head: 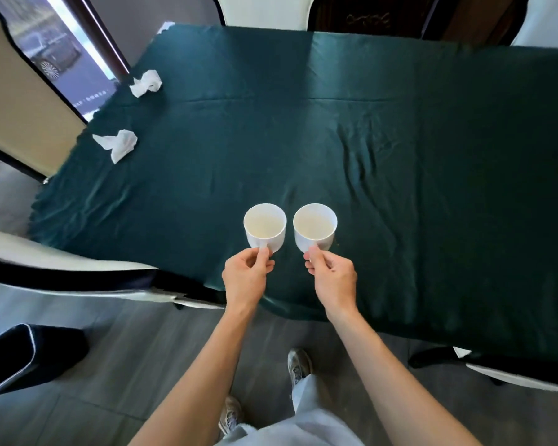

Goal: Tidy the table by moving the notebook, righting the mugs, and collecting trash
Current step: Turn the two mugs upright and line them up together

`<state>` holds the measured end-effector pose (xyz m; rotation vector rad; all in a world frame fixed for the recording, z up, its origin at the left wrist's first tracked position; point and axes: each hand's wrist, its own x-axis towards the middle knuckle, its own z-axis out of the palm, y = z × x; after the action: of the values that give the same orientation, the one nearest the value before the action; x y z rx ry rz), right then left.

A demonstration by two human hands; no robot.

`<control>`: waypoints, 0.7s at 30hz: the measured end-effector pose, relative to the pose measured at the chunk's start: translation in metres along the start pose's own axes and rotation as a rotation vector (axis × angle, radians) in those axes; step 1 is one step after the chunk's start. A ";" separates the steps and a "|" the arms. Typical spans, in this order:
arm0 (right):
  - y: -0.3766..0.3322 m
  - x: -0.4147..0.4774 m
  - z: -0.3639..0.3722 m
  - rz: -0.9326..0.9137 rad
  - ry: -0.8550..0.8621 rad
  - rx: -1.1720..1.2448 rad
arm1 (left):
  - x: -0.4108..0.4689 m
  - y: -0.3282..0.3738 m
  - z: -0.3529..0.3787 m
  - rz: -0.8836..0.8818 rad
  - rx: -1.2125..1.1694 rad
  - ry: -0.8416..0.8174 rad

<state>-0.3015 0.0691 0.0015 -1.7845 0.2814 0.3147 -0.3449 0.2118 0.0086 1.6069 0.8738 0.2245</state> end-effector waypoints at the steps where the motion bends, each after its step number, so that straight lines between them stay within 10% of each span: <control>1: -0.009 -0.007 0.002 -0.032 0.005 0.013 | -0.004 0.008 -0.007 0.021 -0.027 -0.002; 21: -0.203 -0.235 0.124 -0.596 -0.020 0.353 | -0.071 0.142 -0.293 0.585 -0.270 0.085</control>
<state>-0.4563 0.2419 0.2418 -1.4345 -0.2039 -0.1378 -0.5100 0.3937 0.2339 1.5685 0.3923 0.7928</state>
